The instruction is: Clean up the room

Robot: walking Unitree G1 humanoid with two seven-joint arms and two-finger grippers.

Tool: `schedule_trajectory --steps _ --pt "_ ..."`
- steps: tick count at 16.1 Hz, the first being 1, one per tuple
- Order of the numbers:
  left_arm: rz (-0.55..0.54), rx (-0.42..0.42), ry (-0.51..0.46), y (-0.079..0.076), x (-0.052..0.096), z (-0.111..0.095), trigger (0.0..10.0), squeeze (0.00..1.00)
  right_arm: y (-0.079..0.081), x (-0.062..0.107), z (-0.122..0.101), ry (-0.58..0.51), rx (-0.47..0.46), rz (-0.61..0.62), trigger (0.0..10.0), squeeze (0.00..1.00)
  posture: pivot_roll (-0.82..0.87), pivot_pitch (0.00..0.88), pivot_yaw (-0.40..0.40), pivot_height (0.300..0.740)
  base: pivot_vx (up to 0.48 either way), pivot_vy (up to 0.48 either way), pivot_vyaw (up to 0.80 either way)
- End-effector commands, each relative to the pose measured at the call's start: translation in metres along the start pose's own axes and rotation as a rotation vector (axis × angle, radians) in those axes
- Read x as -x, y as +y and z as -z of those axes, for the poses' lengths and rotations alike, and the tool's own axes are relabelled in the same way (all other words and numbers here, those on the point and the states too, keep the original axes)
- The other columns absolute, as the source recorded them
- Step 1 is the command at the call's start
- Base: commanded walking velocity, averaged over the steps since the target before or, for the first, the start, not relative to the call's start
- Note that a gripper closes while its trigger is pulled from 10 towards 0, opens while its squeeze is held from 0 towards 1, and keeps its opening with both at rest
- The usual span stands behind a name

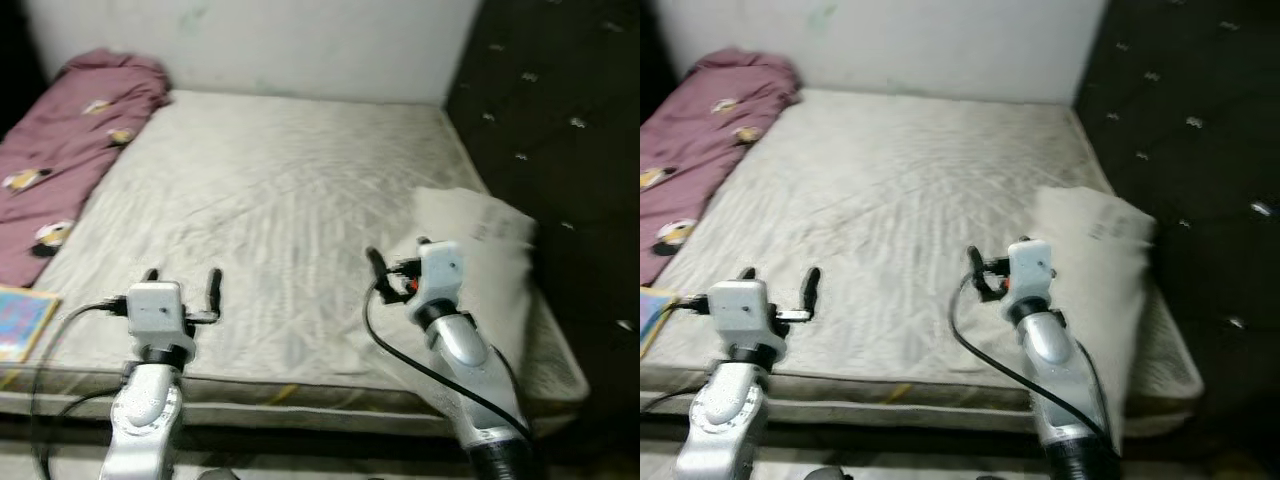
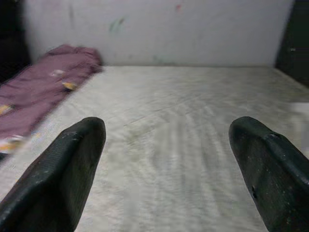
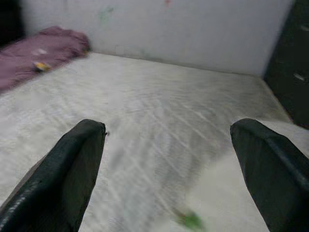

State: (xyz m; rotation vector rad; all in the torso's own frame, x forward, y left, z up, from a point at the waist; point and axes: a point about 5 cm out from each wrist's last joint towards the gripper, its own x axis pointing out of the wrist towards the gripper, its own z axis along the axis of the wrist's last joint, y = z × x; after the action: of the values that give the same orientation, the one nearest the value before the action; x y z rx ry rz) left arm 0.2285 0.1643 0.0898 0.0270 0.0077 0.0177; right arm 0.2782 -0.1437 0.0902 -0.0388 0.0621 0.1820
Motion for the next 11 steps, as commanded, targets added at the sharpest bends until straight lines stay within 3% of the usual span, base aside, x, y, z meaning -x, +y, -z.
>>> schedule_trajectory --steps 1,9,11 --pt "0.005 -0.014 -0.007 0.001 0.001 -0.0028 10.0 0.0 -0.0019 -0.0023 -0.0066 -0.022 0.004 0.005 10.0 0.0 -0.01 0.0 -0.039 0.74 0.0 -0.345 0.0" --pt "0.007 -0.009 -0.006 0.0005 0.0009 -0.0027 10.0 0.0 -0.0035 -0.0025 -0.0061 -0.02 0.013 0.009 10.0 0.0 -0.01 0.0 -0.043 0.74 0.0 -0.356 0.0" --pt "-0.014 0.004 -0.016 0.0022 0.0009 -0.0033 10.0 0.0 -0.0029 -0.0019 -0.0056 -0.018 0.012 0.008 10.0 0.0 -0.01 0.0 -0.043 0.74 0.0 0.0 0.0"
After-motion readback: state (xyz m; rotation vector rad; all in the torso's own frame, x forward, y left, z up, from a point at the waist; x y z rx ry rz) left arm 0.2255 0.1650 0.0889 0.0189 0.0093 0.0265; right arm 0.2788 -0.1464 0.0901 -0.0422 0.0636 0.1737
